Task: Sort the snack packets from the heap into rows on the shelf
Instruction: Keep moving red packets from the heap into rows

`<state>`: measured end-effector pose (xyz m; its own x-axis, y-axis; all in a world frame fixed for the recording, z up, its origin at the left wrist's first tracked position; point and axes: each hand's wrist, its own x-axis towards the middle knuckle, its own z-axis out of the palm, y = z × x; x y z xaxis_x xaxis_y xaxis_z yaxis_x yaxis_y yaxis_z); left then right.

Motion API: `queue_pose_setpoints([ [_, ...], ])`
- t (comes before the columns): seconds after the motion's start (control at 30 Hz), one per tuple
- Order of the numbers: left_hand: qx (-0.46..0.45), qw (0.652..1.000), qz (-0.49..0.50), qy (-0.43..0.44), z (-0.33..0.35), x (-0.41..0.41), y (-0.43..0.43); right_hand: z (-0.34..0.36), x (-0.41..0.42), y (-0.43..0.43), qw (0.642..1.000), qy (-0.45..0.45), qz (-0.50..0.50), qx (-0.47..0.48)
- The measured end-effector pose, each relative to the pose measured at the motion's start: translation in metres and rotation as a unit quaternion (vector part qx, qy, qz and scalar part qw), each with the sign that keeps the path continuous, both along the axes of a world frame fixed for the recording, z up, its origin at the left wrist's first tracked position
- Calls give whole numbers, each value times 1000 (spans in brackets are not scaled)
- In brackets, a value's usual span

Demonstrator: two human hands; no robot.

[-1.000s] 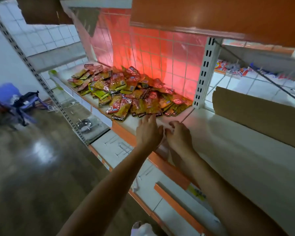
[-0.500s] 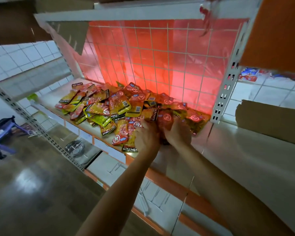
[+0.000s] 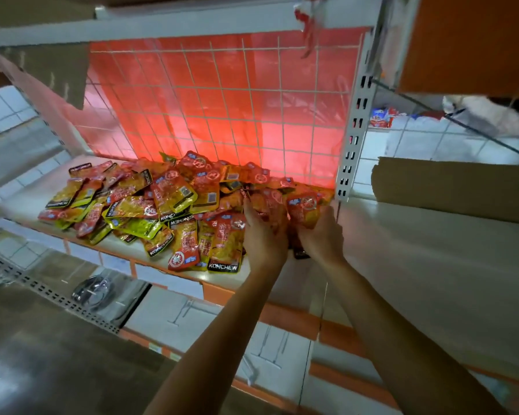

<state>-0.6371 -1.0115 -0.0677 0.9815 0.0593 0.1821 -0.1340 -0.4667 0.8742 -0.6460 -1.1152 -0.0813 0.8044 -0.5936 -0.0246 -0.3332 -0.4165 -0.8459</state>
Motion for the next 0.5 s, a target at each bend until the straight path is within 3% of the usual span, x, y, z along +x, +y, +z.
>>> queue_pose_setpoints([
  [0.1,8,999,-42,-28,0,-10,-18,6,-19,-24,998,-3,-49,33],
  [0.23,-10,995,-100,11,-5,-26,-52,14,-56,-60,993,-37,-96,65],
  [0.5,-31,985,-161,59,-9,-88,-155,23,-150,-151,984,-69,-157,36],
])
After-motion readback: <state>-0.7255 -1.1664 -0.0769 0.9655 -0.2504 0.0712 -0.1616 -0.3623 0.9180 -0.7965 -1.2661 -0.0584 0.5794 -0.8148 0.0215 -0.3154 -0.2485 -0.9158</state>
